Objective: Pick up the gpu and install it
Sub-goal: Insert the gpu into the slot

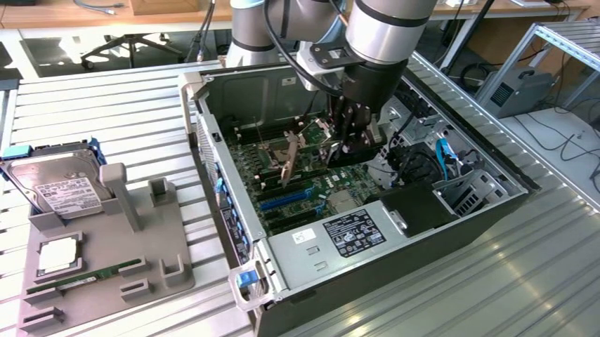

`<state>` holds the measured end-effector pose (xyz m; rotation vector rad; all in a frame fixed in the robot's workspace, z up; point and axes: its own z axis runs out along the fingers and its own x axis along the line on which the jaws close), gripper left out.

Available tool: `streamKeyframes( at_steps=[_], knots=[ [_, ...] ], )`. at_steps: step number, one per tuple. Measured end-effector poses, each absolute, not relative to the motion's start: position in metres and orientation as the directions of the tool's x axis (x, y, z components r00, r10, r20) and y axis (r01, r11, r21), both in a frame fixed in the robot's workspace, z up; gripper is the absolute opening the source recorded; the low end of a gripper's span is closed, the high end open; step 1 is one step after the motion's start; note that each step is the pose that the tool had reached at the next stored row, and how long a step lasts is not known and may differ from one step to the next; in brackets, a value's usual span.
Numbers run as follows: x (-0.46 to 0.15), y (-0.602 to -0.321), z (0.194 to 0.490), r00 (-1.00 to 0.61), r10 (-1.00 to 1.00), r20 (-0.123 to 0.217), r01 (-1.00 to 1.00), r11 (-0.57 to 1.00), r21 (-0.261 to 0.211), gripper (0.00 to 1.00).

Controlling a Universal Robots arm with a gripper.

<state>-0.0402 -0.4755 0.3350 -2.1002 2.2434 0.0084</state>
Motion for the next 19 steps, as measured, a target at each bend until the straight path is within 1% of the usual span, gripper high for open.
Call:
streamKeyframes(
  at_steps=[19],
  knots=[
    [-0.0433, -0.4755, 0.3263, -0.065, -0.996, -0.054, -0.997, 0.067, -0.043, 0.27]
  ],
)
